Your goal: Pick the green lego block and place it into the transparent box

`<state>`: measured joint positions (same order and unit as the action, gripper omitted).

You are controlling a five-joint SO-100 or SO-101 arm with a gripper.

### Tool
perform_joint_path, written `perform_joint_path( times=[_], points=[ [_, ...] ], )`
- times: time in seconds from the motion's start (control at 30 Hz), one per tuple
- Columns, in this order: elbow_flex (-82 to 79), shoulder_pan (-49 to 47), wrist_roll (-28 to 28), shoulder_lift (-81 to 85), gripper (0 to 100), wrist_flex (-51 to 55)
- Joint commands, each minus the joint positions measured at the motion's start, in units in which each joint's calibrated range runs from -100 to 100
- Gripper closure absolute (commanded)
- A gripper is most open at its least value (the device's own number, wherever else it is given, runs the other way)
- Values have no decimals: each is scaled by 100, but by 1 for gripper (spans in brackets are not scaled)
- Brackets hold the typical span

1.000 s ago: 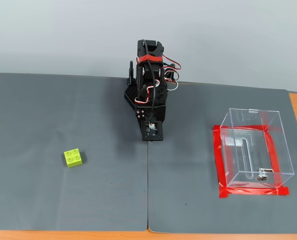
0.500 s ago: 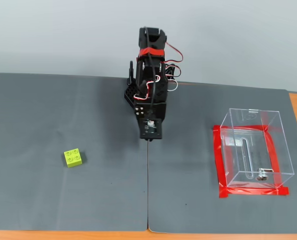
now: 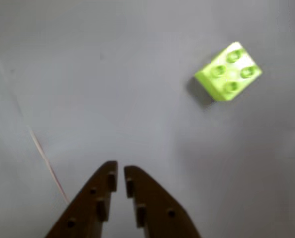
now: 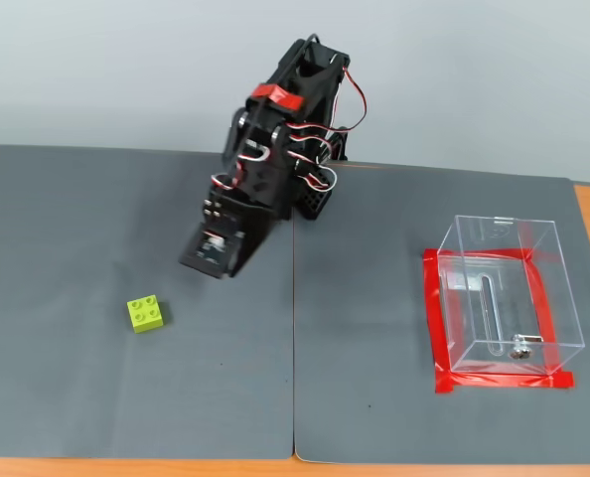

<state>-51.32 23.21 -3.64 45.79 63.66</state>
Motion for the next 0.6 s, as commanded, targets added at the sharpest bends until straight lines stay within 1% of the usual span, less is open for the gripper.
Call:
perform_joint_path(
  times=[0.0, 0.13, 0.37, 0.57],
  points=[
    [569, 368, 17, -251, 98, -64],
    [895, 748, 106, -540, 98, -64],
    [1483, 1375, 835, -1320, 98, -73],
    [1772, 1554, 976, -1947, 98, -73]
  ],
)
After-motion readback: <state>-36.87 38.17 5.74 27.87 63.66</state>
